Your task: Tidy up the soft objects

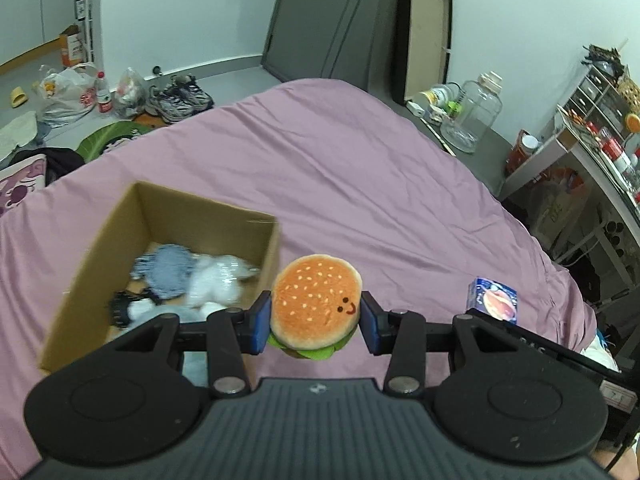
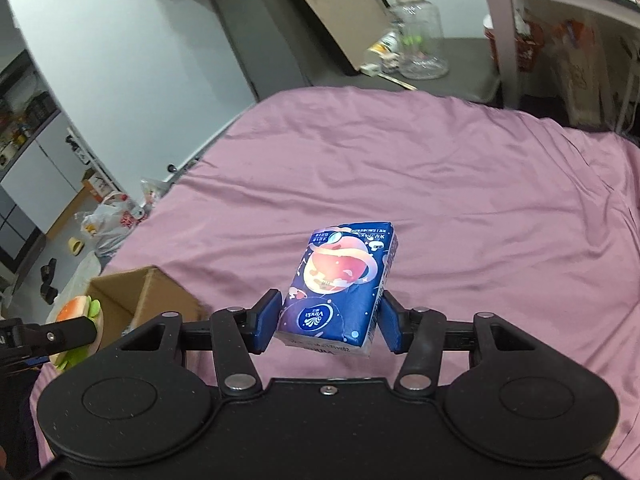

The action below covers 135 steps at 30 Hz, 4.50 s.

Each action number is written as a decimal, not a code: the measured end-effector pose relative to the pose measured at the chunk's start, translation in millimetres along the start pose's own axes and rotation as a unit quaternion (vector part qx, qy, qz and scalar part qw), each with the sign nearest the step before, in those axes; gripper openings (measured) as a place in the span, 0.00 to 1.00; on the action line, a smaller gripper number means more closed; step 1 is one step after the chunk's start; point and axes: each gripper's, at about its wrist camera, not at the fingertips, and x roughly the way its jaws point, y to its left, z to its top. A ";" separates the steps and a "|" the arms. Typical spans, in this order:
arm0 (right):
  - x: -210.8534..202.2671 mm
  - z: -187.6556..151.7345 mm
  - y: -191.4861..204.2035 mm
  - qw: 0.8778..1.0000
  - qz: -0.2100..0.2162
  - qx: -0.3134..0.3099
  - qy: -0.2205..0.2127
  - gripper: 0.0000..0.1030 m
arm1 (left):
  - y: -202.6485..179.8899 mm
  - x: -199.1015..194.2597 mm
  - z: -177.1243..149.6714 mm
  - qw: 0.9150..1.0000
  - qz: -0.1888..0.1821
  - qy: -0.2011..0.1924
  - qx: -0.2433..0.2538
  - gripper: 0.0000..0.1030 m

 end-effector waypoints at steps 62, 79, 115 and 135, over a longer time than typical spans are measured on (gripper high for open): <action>-0.5 -53.5 214.8 0.985 0.116 -0.130 0.013 0.65 | 196.4 -33.3 1.8 0.994 0.015 0.025 -0.103 0.55; -76.3 -58.0 173.1 0.992 0.083 -0.092 -0.018 0.81 | 161.2 -85.1 -2.7 0.999 0.020 -0.002 -0.041 0.89; -231.8 -87.8 75.4 0.993 0.041 -0.089 -0.065 1.00 | 47.9 -202.3 -82.2 0.997 0.000 -0.051 0.062 1.00; -269.2 -109.1 62.2 0.992 0.049 -0.088 -0.070 1.00 | 22.8 -250.0 -125.3 0.992 -0.003 -0.076 0.102 1.00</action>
